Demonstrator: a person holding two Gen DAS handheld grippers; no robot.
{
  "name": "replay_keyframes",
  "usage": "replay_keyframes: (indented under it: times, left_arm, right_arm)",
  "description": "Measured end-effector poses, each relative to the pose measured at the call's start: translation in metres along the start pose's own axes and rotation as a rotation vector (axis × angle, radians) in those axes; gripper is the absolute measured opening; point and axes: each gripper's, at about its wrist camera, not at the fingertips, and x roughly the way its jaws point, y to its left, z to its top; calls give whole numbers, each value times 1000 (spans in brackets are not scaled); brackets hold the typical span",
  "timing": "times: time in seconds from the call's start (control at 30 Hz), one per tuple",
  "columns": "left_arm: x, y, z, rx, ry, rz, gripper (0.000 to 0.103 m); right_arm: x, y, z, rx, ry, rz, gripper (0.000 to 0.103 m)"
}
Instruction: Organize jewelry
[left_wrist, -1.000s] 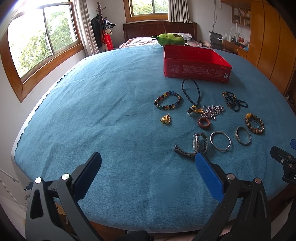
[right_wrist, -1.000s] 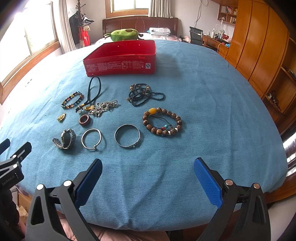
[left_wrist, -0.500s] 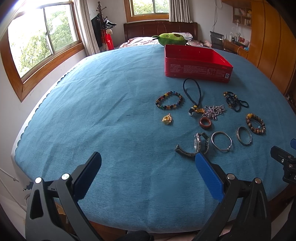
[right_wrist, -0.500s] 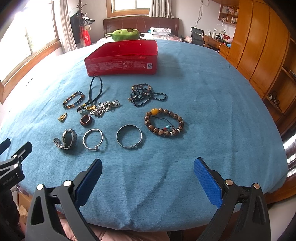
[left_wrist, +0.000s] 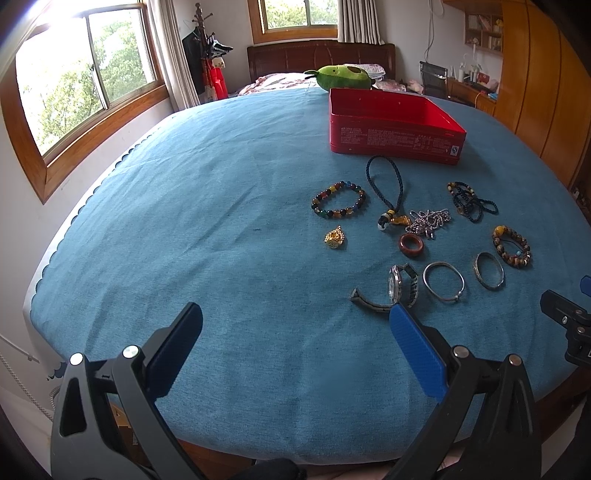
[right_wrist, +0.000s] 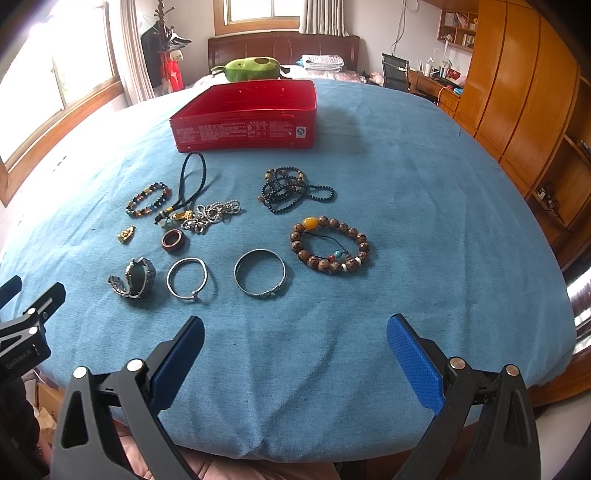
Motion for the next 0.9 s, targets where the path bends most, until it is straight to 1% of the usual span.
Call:
replay_keyframes:
  times: [0.23,0.3,0.37,0.47,0.57,0.67,0.8,0.9]
  left_arm:
    - [3,6,-1,3,9,3,100]
    - [3,-4,2,7,13,4,100]
    - [4,-4,3,9,14,-1,100]
    - [6,3,5,-11,14,-48,100]
    - [11,19,11,-56,30,-85,100]
    - [20,37,19,-123,55,-101,100]
    - [40,58,33,-224,104,-147,100]
    - [54,59,46,-227,127,-172,99]
  right_arm:
    - [1,3,0,1,2,4,99]
    - [3,1,3,1,4,10,99]
    - [4,0,4,2,2,16,99]
    - [5,-6,7,8,-9,23,99]
    - [6,-13,13,14,-21,33,99]
    - [11,-21,21,25,-15,78,99]
    - [23,-30,36,30,15,153,99]
    - [31,-36,50,37,29,229,99]
